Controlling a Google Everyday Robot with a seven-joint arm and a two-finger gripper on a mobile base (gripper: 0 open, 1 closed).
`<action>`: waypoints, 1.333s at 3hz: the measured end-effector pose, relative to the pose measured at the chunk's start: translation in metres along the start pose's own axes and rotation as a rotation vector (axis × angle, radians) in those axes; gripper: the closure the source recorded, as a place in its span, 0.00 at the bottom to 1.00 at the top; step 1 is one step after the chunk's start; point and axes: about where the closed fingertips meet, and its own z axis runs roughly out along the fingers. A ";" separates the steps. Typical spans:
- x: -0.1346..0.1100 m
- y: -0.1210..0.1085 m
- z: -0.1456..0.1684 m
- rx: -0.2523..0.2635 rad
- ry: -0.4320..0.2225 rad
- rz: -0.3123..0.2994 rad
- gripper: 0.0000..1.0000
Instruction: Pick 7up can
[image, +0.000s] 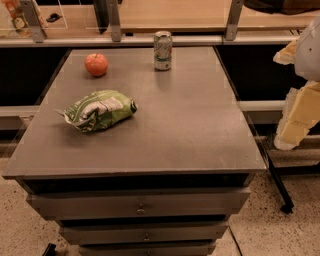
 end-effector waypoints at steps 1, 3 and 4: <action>0.000 0.000 0.000 0.000 0.000 0.000 0.00; -0.011 -0.027 0.007 0.049 -0.122 0.153 0.00; -0.017 -0.042 0.009 0.102 -0.206 0.265 0.00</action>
Offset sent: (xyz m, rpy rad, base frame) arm 0.0344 0.0054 -0.0080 0.1574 -0.0196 -0.1021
